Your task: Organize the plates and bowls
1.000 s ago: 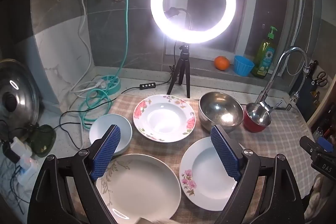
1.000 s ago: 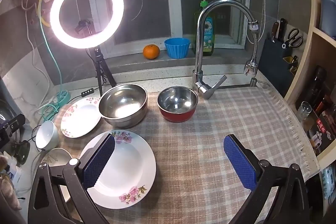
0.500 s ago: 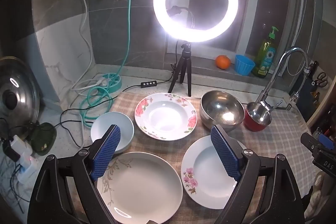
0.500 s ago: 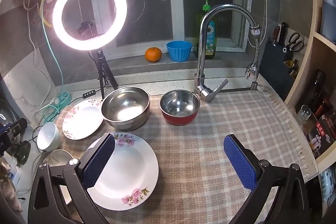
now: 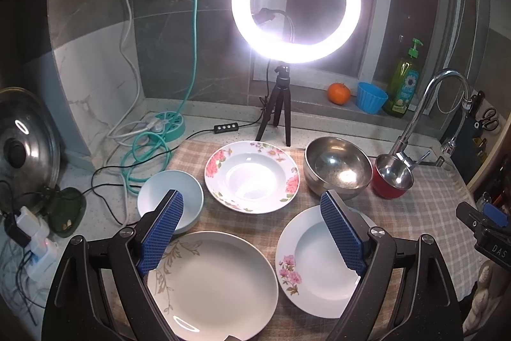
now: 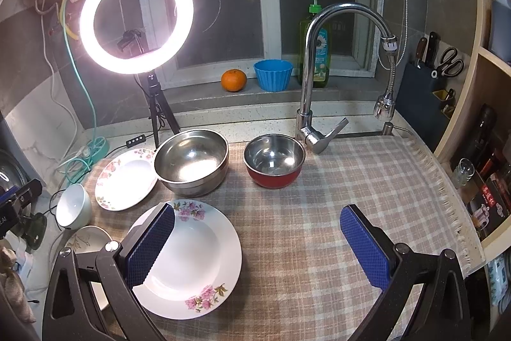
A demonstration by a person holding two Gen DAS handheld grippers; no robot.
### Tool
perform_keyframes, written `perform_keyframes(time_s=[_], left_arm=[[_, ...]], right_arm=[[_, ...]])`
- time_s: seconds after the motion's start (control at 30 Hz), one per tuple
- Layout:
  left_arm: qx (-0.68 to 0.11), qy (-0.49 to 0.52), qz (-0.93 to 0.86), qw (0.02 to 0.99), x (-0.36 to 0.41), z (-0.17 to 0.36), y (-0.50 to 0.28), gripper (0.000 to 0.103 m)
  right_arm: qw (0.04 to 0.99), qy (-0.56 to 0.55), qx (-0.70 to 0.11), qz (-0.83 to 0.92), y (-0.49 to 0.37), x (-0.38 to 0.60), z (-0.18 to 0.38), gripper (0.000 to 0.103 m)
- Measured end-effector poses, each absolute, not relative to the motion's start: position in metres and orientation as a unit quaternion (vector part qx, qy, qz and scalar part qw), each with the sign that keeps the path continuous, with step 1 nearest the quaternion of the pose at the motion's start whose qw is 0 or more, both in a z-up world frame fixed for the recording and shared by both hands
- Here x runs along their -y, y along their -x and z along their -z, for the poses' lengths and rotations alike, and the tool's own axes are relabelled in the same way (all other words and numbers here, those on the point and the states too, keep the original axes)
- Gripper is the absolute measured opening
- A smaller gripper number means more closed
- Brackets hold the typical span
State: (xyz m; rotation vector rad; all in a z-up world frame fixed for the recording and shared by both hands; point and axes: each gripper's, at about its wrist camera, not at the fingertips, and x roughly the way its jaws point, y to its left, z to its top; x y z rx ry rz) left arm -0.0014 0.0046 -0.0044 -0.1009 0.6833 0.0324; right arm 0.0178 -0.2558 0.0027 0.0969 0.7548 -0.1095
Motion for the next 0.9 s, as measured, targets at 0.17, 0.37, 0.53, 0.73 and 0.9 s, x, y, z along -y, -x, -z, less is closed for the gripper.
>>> perform_keyframes(time_s=[0.17,0.37,0.53,0.73,0.9], left_arm=[[-0.338,0.05,-0.008,0.94,-0.0036,0.0056,0.0019,0.088],[-0.336,0.053,0.013,0.94,-0.0008,0.003,0.0034,0.088],[-0.339,0.058,0.015,0.939,-0.0009,0.0033,0.0016,0.088],[-0.342,0.059,0.015,0.938,-0.0011,0.0044,0.0005,0.088],[-0.34,0.057,0.019,0.938,0.0004,0.0041,-0.0001,0.088]], right_arm=[[0.925,-0.05,-0.373,0.05,-0.0206,0.256,-0.0008,0.103],[0.926,-0.051,-0.372,0.048,-0.0204,0.256,0.0002,0.103],[0.926,-0.052,-0.372,0.047,-0.0194,0.2553,0.0014,0.103],[0.926,-0.053,-0.372,0.047,-0.0195,0.2537,0.0024,0.103],[0.925,-0.054,-0.372,0.046,-0.0192,0.2542,0.0031,0.103]])
